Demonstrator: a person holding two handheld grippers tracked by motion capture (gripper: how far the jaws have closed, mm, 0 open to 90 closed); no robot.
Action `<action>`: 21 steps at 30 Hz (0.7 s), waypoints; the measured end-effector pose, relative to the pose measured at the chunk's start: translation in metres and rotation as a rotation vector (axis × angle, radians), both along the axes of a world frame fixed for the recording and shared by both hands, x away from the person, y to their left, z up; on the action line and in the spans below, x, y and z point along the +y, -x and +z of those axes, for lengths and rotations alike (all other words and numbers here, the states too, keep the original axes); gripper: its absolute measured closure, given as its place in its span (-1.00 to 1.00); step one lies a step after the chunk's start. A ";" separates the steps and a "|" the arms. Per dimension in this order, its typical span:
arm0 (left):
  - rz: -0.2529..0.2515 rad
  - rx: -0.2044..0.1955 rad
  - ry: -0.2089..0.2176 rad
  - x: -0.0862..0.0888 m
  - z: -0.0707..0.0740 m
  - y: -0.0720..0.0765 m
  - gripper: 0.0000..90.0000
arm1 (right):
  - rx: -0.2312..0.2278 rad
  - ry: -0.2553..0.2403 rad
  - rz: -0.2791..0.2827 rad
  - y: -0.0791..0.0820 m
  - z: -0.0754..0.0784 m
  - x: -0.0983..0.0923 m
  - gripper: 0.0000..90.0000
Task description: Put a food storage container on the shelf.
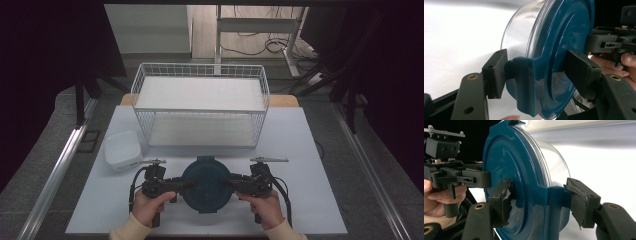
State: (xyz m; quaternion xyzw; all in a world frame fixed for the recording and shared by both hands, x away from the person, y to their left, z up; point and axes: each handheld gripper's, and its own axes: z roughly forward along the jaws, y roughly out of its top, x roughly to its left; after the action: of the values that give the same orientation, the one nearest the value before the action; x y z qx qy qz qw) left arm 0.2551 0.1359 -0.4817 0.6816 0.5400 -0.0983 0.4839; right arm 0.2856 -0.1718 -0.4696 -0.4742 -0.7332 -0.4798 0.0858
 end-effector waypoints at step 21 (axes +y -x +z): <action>-0.011 -0.071 -0.010 0.002 0.050 -0.017 -0.19 | -0.081 -0.012 0.000 -0.015 0.048 0.000 -0.13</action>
State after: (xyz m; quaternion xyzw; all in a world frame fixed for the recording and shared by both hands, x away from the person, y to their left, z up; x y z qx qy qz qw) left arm 0.2722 0.1375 -0.4316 0.6901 0.5194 -0.0740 0.4985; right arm 0.3009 -0.1713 -0.4214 -0.4539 -0.7331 -0.5030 0.0590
